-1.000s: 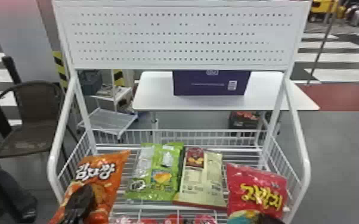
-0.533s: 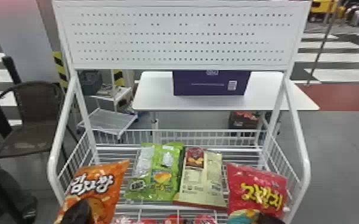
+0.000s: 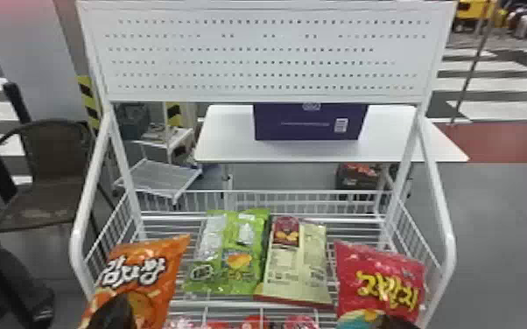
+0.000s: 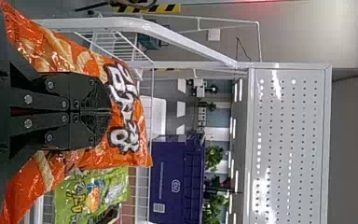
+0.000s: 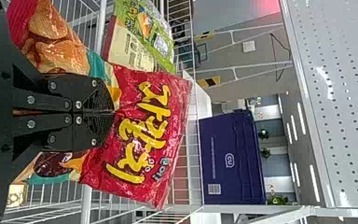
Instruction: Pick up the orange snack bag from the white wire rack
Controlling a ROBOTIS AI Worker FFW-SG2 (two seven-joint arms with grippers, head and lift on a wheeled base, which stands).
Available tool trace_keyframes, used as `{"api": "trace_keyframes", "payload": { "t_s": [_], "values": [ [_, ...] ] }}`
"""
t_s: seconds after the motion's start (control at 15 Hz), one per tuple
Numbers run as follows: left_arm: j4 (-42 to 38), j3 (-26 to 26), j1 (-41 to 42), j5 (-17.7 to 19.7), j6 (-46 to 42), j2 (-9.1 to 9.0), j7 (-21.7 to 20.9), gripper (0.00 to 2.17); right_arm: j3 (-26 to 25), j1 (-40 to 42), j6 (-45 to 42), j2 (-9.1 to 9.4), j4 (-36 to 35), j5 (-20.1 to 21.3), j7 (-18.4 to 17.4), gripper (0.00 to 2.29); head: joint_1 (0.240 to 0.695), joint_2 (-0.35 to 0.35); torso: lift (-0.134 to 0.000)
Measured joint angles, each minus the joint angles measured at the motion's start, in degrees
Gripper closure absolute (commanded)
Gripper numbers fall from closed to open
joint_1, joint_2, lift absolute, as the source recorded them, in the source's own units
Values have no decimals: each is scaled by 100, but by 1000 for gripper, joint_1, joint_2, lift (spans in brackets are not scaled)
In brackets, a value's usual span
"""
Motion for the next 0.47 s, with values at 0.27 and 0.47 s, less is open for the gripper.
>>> {"api": "trace_keyframes", "payload": {
  "t_s": [0.27, 0.47],
  "values": [
    [6, -4, 27, 2, -54, 0, 0, 1659, 7, 36, -52, -10, -56, 11, -18, 2219, 499, 0, 0],
    [0, -5, 33, 5, -68, 0, 0, 1659, 21, 45, -121, -15, -94, 34, -69, 2219, 499, 0, 0]
  ]
}}
